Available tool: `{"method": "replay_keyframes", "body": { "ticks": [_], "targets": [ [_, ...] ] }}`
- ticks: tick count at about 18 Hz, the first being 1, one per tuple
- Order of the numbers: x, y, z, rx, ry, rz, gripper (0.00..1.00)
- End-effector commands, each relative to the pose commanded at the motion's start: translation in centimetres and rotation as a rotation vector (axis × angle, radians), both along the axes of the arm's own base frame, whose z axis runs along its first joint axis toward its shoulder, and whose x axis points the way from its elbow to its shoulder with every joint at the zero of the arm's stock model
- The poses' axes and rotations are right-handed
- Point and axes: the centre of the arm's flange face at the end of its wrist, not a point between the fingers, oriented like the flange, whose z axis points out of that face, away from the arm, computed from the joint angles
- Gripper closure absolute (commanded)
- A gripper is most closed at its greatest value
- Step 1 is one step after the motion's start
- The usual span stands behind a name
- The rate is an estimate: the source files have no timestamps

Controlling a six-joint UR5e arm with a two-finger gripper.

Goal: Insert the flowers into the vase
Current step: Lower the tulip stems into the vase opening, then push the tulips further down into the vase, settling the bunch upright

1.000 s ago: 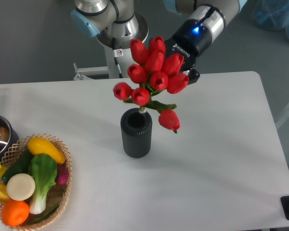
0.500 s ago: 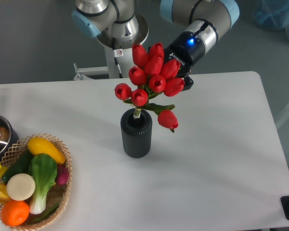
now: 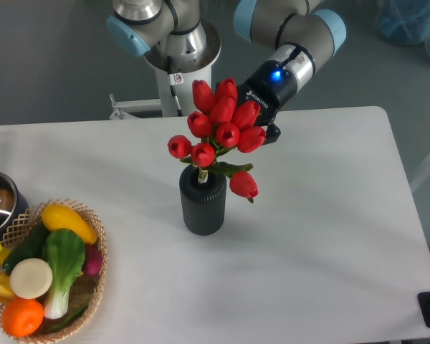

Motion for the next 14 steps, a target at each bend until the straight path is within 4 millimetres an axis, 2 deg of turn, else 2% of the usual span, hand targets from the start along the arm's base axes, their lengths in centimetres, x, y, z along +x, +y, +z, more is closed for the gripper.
{"method": "replay_keyframes", "body": {
  "ticks": [2,5,9,14],
  "targets": [
    [0.0,-0.1,-0.4,0.002,0.006,0.001,0.96],
    [0.2,-0.3,-2.1,-0.002,0.015,0.003,0.94],
    [0.6,-0.7,-5.2,-0.006,0.020,0.008,0.89],
    [2.1,-1.1,-8.7,-0.011,0.036,0.002,0.85]
  ]
}}
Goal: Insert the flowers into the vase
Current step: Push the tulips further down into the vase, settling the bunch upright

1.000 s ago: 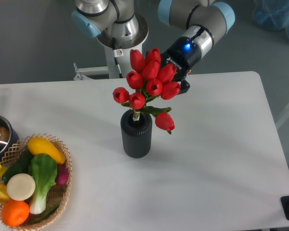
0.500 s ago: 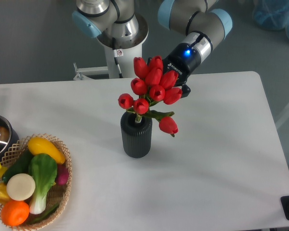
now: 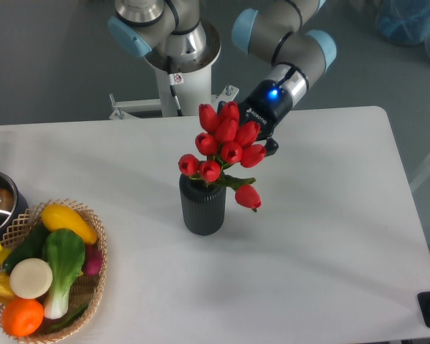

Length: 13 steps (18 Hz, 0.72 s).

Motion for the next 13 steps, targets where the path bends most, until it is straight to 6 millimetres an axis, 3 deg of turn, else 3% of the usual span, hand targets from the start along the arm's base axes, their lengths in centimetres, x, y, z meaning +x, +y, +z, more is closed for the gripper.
{"method": "replay_keyframes", "body": {
  "ticks": [5,9,11,13],
  "targets": [
    [0.63,-0.20,-0.86,-0.044,0.001,-0.004,0.75],
    [0.53,-0.31,-1.07,-0.048,-0.013,-0.001,0.43],
    [0.48,-0.37,-1.08,-0.050,-0.017,0.001,0.04],
    [0.64,-0.47,-0.99,-0.051,-0.018,0.003,0.00]
  ]
}}
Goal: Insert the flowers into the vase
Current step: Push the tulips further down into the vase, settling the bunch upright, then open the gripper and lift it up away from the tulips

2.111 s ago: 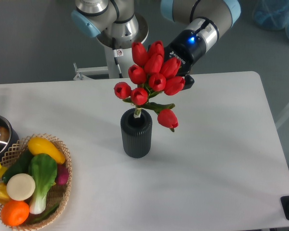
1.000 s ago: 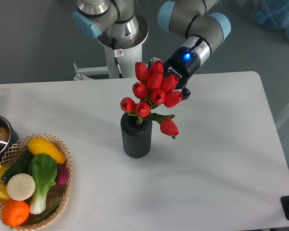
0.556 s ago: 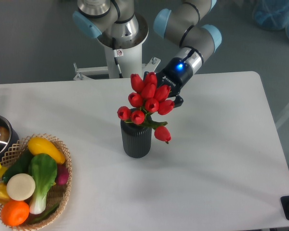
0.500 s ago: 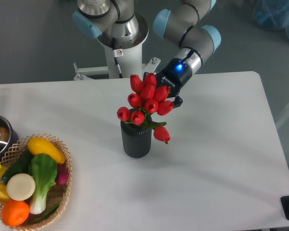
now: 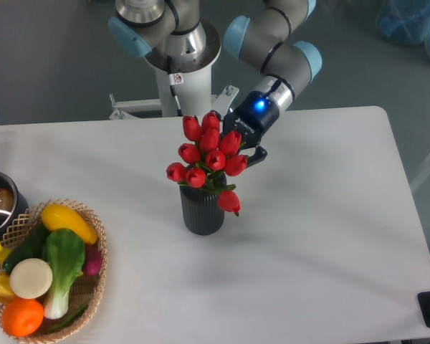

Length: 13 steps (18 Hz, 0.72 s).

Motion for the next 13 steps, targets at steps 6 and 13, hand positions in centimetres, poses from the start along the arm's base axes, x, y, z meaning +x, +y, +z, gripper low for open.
{"method": "replay_keyframes", "body": {
  "ticks": [6,13],
  "targets": [
    [-0.1,-0.5,-0.1,-0.049,0.022,0.005,0.00],
    [-0.9,-3.1,2.9,-0.100,0.115,0.065,0.00]
  ]
}}
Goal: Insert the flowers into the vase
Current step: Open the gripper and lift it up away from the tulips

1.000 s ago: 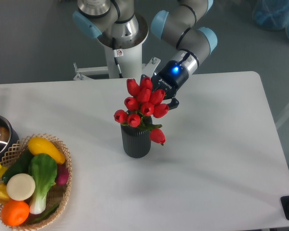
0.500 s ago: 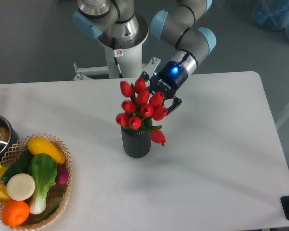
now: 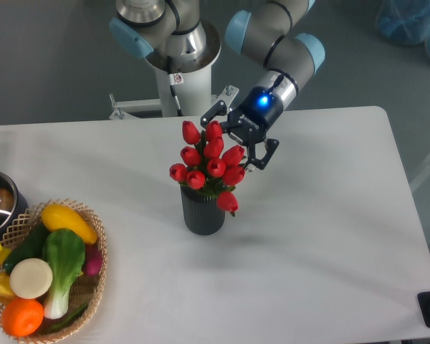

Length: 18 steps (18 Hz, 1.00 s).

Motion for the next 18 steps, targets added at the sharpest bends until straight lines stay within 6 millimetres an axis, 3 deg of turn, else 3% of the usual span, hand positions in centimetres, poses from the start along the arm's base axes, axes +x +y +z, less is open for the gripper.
{"method": "replay_keyframes", "body": {
  "ticks": [6,10,18],
  "targets": [
    [0.6,-2.9,1.9,-0.405,0.185,0.061,0.00],
    [-0.3,-5.1,4.4,-0.471,0.258,0.130,0.00],
    [-7.0,-14.5,8.5,-0.872,0.376,0.369,0.00]
  ]
}}
